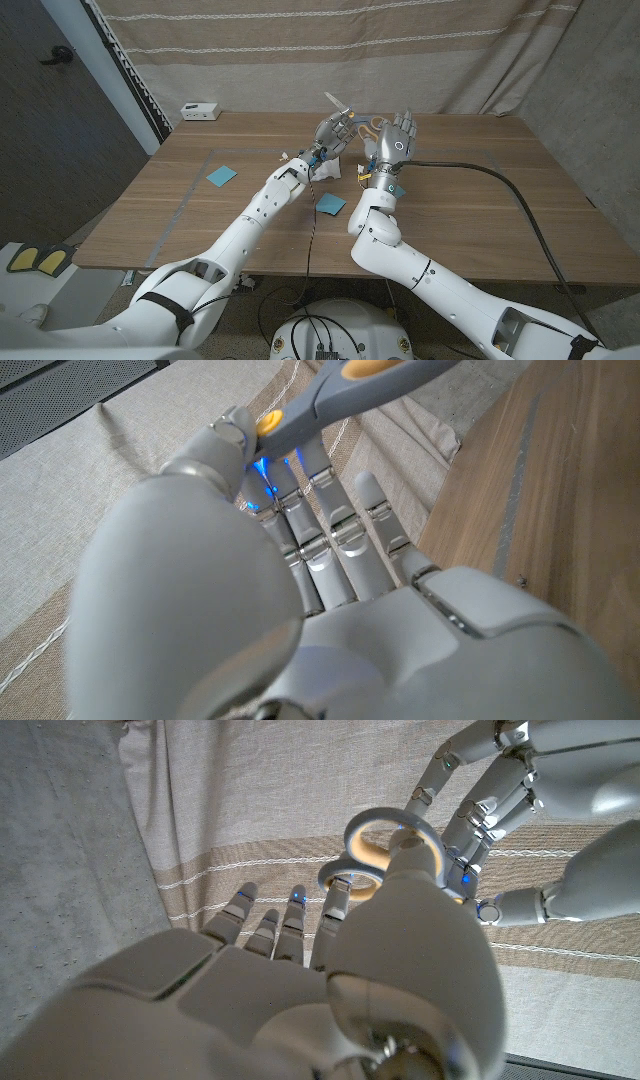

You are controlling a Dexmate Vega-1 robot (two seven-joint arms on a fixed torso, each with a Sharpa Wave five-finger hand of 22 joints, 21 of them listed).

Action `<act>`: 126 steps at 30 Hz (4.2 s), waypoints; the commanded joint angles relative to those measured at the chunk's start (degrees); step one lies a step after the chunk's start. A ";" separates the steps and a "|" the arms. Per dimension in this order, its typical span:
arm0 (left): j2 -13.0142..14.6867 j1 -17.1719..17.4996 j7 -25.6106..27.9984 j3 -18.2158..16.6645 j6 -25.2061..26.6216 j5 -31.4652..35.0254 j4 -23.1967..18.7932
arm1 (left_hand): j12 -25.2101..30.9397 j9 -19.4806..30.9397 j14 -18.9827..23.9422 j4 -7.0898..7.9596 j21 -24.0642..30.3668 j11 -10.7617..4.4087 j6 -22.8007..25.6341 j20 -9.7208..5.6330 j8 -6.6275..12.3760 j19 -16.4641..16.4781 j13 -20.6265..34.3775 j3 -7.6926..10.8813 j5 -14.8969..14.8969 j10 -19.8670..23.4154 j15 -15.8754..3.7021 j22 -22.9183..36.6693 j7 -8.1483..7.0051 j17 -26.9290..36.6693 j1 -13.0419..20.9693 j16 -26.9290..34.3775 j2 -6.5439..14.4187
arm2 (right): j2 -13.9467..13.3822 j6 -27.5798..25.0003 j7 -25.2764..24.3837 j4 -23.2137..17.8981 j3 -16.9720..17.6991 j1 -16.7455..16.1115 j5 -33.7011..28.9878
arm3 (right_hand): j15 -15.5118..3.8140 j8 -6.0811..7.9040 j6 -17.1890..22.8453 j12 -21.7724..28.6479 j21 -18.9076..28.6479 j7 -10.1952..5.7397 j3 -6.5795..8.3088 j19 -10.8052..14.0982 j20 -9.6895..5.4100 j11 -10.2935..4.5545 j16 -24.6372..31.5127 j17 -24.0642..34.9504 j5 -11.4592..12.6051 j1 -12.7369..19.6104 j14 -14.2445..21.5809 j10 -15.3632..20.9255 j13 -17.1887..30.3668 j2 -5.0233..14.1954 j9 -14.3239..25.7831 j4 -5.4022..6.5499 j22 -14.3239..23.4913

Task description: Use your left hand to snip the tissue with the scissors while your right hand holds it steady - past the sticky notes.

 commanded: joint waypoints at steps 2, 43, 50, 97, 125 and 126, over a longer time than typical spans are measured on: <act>0.11 -1.38 -4.51 0.89 -0.83 1.13 2.71 | 0.40 0.18 5.00 0.51 0.35 -0.41 0.49 -6.38 0.28 -0.21 0.14 0.74 0.19 0.25 -4.45 0.13 0.24 0.23 1.75 0.49 2.09 | -0.60 -2.89 2.61 -1.17 -0.37 0.78 0.75 | 0.40 -0.58 -0.52 -0.12 -0.10 0.03 -0.44 0.02 -0.02 -0.04 -0.05 0.13 0.59 0.14 -0.33 -0.39 0.10 -0.52 -0.30 0.04 0.09; -0.96 -4.95 -10.36 0.01 1.18 1.57 9.82 | 0.70 0.15 5.17 0.48 0.50 -0.40 0.39 -6.18 0.14 -0.21 -0.04 0.97 0.08 0.10 -4.45 0.07 0.21 0.39 1.65 0.79 2.04 | -0.30 -4.09 1.93 0.76 -0.33 2.24 4.25 | 2.31 -5.74 -3.40 -1.06 -0.69 0.28 -1.78 -1.67 0.16 -1.64 -0.37 0.20 0.92 -0.79 -1.72 -0.98 0.11 0.14 -5.05 1.16 0.20; -1.31 -6.89 -14.32 -0.09 2.03 1.49 13.51 | 0.80 0.15 5.23 0.45 0.52 -0.41 0.47 -6.21 0.16 -0.26 0.04 1.00 0.07 0.07 -4.45 0.08 0.32 0.41 1.68 0.84 2.04 | -1.17 -5.44 4.32 0.65 -2.06 3.97 4.63 | 1.99 -6.19 -1.18 -1.53 -0.77 -1.74 -1.54 -2.99 0.09 -3.30 -0.35 0.20 1.20 -0.03 -3.13 -1.57 0.11 0.84 -6.77 1.00 0.24; -3.42 -11.38 -23.93 -2.29 1.23 4.80 23.84 | 1.47 -0.55 4.92 0.54 0.71 -0.55 -1.84 -6.13 -1.26 -0.32 0.66 1.22 -0.20 -0.71 -4.49 0.10 -0.37 0.54 1.52 0.85 2.27 | 0.95 -4.18 1.64 2.84 -1.08 4.40 7.73 | -0.73 7.82 18.52 0.62 1.57 -3.67 2.42 1.52 -0.81 -5.96 1.84 0.88 -2.71 2.55 3.33 8.37 1.04 3.89 1.08 1.83 0.61; -1.55 -8.64 -19.83 -0.74 -0.59 6.19 17.37 | -0.40 -8.18 -0.43 2.12 -0.59 -0.71 -4.27 -6.99 -7.18 -3.40 0.34 1.08 -5.49 -6.00 -4.52 -0.62 -1.67 0.21 -4.57 -2.23 2.34 | -1.75 2.73 2.59 -0.22 2.22 1.89 11.21 | -3.93 29.70 9.88 0.09 1.50 0.00 20.17 -1.63 -3.26 -9.16 1.74 2.61 -11.86 -6.95 1.75 6.83 2.88 6.15 30.85 16.20 1.66; -1.58 -8.74 -20.04 -0.72 -0.65 6.16 17.60 | -0.60 -8.60 -1.93 2.21 -1.21 -0.71 -4.90 -7.23 -7.63 -3.89 0.19 0.95 -5.98 -6.41 -4.49 -0.76 -2.47 -0.20 -5.48 -2.71 2.15 | -1.86 3.04 2.58 -0.32 2.34 1.79 11.28 | -4.04 29.66 9.80 0.12 1.58 0.13 20.51 -1.53 -3.32 -8.92 1.80 2.63 -12.04 -7.21 1.85 6.88 2.90 6.13 30.69 16.28 1.67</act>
